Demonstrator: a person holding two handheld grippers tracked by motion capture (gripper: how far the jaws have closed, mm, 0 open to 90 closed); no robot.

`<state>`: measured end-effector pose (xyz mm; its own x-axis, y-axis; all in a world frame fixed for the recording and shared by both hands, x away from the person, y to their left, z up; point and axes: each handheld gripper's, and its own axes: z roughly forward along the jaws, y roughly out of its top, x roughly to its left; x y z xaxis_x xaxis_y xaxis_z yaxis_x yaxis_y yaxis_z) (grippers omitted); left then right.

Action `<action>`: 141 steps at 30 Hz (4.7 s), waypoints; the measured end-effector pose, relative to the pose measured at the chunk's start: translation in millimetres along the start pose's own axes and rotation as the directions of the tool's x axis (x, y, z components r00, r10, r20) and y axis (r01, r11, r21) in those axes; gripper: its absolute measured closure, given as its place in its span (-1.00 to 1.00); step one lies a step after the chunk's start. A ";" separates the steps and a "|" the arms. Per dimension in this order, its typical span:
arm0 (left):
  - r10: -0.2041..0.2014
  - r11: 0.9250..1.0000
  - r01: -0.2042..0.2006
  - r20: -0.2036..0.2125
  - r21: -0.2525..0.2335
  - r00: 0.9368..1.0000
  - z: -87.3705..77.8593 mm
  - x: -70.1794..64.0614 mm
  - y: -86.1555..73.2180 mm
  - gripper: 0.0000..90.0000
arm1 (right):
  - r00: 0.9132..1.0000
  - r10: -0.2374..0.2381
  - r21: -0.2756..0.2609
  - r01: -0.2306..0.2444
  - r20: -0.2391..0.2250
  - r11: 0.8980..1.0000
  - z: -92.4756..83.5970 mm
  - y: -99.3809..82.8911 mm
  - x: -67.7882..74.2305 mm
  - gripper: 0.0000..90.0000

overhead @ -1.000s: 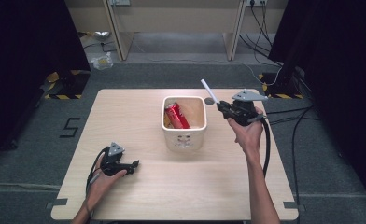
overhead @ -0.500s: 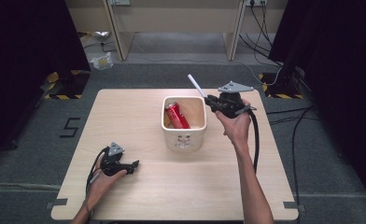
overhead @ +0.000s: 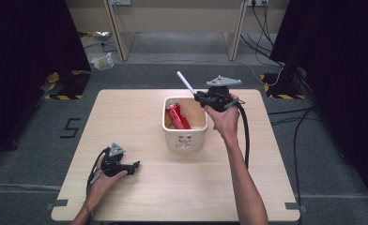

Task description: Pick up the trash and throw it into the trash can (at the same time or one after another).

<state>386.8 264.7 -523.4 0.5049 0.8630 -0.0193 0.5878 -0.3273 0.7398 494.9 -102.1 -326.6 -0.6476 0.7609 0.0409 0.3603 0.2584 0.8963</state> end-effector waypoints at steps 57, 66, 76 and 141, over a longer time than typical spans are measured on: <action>0.000 1.000 0.000 0.000 0.000 1.000 0.0 0.1 0.0 -0.72 | 0.998 0.038 0.134 -0.032 -0.043 0.990 71.9 -7.1 8.1 0.73; 0.000 1.000 0.000 0.001 0.000 1.000 0.0 0.0 0.1 -0.72 | 0.998 0.040 0.139 -0.034 -0.039 0.990 69.1 -7.2 8.0 0.60; 0.000 1.000 0.000 0.000 0.000 1.000 0.0 0.0 0.0 -0.72 | 0.999 0.043 0.138 -0.039 -0.026 0.990 58.4 -11.1 1.2 0.40; -0.001 1.000 0.001 0.000 0.000 1.000 0.1 -0.1 0.0 -0.72 | 0.988 0.098 0.058 -0.106 0.121 0.993 -53.0 -91.0 -58.2 -0.47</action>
<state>386.8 264.6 -523.5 0.5044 0.8632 -0.0202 0.5882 -0.3264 0.7399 464.2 -201.4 -387.2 -0.5233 0.8488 0.0754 0.4651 0.2104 0.8599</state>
